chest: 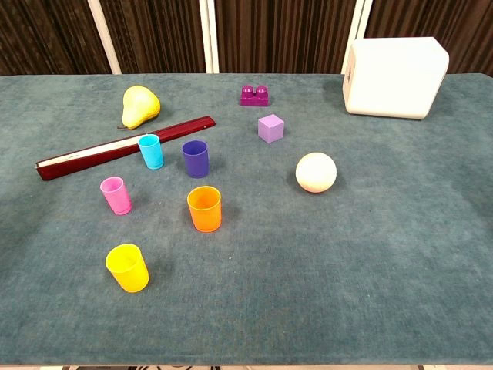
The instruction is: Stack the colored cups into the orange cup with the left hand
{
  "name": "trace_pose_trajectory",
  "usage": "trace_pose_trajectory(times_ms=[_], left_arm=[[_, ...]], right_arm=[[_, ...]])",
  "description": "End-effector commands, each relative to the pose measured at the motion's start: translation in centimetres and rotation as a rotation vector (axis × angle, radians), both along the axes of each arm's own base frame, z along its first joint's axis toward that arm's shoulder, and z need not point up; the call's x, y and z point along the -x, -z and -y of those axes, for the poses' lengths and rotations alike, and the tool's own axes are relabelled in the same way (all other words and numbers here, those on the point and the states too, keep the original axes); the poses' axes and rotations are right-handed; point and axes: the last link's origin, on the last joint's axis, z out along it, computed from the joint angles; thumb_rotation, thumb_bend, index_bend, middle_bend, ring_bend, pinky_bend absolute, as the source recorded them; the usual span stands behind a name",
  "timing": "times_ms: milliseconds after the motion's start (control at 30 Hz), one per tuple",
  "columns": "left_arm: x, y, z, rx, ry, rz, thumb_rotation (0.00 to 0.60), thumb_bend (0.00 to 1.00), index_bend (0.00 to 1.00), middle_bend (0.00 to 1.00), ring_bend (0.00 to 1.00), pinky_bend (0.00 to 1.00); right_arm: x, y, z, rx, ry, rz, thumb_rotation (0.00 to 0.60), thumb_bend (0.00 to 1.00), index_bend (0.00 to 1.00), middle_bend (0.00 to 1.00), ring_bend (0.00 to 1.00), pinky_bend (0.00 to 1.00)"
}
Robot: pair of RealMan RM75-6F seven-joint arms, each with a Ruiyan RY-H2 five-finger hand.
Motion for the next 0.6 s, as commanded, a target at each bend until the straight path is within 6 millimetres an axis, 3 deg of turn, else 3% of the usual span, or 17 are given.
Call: trace_pose_trajectory(times_ms=[33, 433, 600], left_arm=[[0.01, 0.04, -0.01, 0.003, -0.001, 0.000, 0.600, 0.31, 0.10, 0.04, 0.00, 0.00], [-0.21, 0.09, 0.26, 0.011, 0.013, 0.010, 0.600, 0.31, 0.10, 0.04, 0.00, 0.00], [-0.19, 0.34, 0.19, 0.030, 0.016, 0.007, 0.600, 0.24, 0.10, 0.05, 0.00, 0.00]], right_arm=[[-0.02, -0.04, -0.01, 0.001, -0.001, 0.000, 0.600, 0.42, 0.04, 0.00, 0.04, 0.01], [0.12, -0.44, -0.24, -0.007, 0.012, 0.006, 0.600, 0.42, 0.04, 0.00, 0.04, 0.01], [0.00, -0.69, -0.22, -0.013, 0.010, 0.006, 0.600, 0.42, 0.04, 0.00, 0.04, 0.01]])
